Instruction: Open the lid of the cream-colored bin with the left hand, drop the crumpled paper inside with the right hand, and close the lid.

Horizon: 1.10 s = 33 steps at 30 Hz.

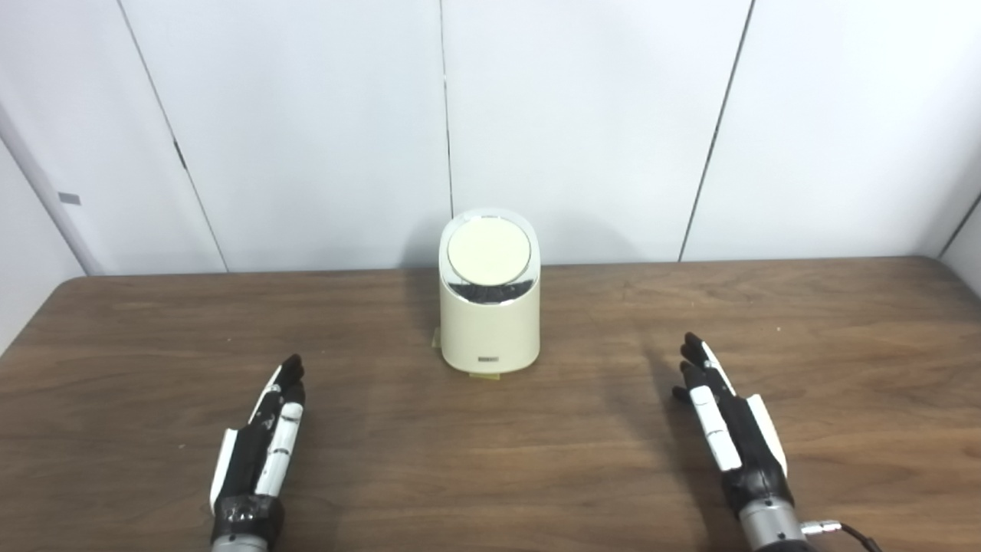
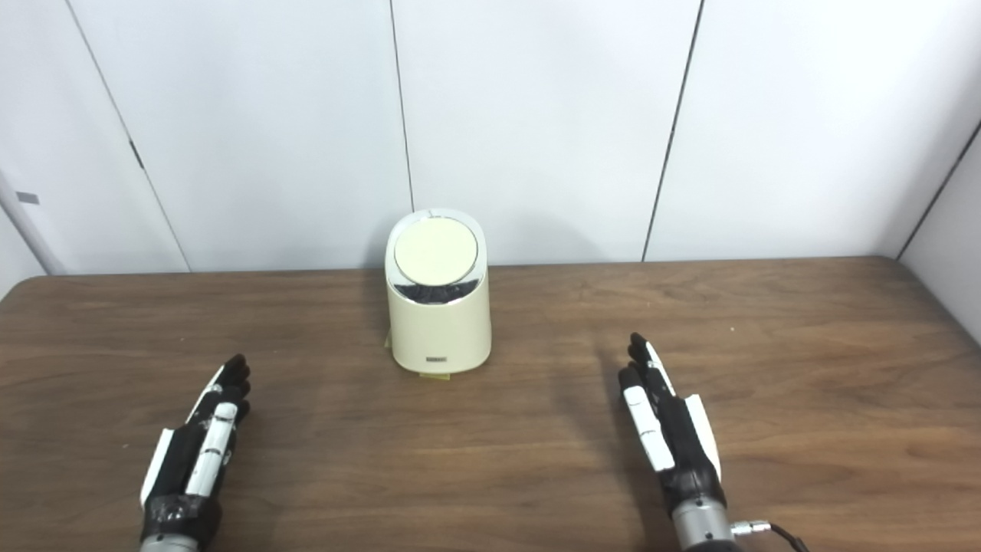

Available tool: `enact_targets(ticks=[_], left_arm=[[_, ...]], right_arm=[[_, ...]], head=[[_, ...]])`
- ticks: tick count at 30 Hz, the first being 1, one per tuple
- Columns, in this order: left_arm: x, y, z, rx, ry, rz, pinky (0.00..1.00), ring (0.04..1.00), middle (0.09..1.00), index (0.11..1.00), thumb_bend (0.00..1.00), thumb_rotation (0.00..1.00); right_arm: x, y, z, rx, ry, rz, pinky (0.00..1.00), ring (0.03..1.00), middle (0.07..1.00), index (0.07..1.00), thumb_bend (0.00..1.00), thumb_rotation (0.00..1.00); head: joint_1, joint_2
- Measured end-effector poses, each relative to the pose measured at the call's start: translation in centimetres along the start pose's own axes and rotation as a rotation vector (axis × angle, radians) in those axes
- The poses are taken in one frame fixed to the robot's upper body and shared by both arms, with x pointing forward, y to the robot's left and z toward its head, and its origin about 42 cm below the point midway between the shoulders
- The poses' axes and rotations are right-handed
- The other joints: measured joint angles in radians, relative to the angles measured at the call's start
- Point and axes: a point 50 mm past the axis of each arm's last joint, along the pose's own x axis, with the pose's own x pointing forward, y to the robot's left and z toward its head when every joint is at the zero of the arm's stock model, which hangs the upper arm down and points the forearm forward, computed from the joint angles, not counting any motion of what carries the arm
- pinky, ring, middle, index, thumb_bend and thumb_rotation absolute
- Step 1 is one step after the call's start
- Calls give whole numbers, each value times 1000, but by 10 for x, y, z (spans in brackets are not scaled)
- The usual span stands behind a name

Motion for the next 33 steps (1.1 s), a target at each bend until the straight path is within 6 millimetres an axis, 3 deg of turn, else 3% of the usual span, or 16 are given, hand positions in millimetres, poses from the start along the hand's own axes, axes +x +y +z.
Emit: enact_targets(ticks=[12, 22, 33], left_arm=[[-1, -3, 5, -10, 10, -9, 1000, 986, 966, 988, 399, 848], [0, -3, 4, -10, 10, -5, 1000, 991, 962, 983, 408, 799], [1, -3, 4, -14, 9, -5, 1000, 989, 958, 984, 406, 828]], right_arm=[[7, -1, -3, 127, -13, -8, 999, 978, 989, 992, 555, 995], [11, 1, -3, 188, -13, -13, 1000, 989, 997, 994, 554, 965], [12, 1, -3, 205, -14, -18, 999, 987, 992, 987, 526, 958]], head=[[-2, 3], [-6, -6], [-5, -9]])
